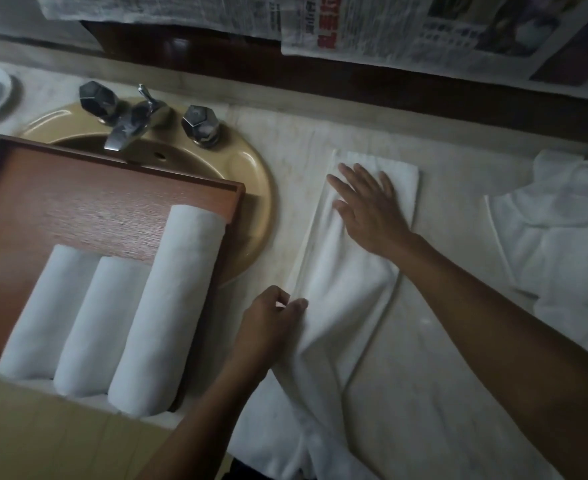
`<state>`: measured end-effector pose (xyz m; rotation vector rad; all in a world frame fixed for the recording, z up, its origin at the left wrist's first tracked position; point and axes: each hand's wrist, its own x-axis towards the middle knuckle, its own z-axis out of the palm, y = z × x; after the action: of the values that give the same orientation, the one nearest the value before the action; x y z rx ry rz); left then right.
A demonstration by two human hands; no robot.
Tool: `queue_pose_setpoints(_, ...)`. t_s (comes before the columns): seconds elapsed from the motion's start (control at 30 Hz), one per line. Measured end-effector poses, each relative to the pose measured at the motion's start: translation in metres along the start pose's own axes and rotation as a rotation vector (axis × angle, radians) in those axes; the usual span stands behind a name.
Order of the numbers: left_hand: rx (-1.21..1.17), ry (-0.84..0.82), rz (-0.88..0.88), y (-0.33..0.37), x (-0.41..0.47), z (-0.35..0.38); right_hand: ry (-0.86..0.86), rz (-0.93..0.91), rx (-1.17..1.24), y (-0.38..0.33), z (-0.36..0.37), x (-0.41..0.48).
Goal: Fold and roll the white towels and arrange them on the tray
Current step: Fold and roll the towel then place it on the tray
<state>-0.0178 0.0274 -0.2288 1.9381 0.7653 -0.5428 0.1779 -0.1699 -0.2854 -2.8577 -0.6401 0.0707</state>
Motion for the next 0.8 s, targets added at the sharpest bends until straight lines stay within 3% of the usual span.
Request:
queue_pose_setpoints(0.1, 0.172, 0.071, 0.093, -0.002, 0.004, -0.001, 0.016, -0.004, -0.006, 0.001, 0.001, -0.001)
queue_pose_setpoints(0.27, 0.196, 0.086, 0.113, -0.002, 0.006, -0.005, 0.019, 0.016, 0.007, 0.002, 0.003, 0.003)
queue_pose_setpoints(0.33, 0.244, 0.081, 0.135, 0.002, 0.007, -0.007, 0.113, 0.163, 0.044, 0.007, -0.002, 0.000)
queue_pose_setpoints(0.43, 0.257, 0.081, 0.222, 0.023, 0.021, -0.009, 0.333, 0.569, 0.151, 0.028, -0.026, -0.009)
queue_pose_setpoints(0.53, 0.225, 0.104, 0.284, 0.060, 0.051, -0.004, 0.228, 0.895, 0.249, 0.052, -0.048, -0.008)
queue_pose_setpoints(0.67, 0.195, 0.102, 0.280, 0.104, 0.084, 0.008, 0.096, 0.834, 0.280, 0.064, -0.059, 0.011)
queue_pose_setpoints(0.8, 0.035, 0.059, 0.173, 0.119, 0.098, 0.009, 0.071, 0.788, 0.398, 0.068, -0.066, 0.026)
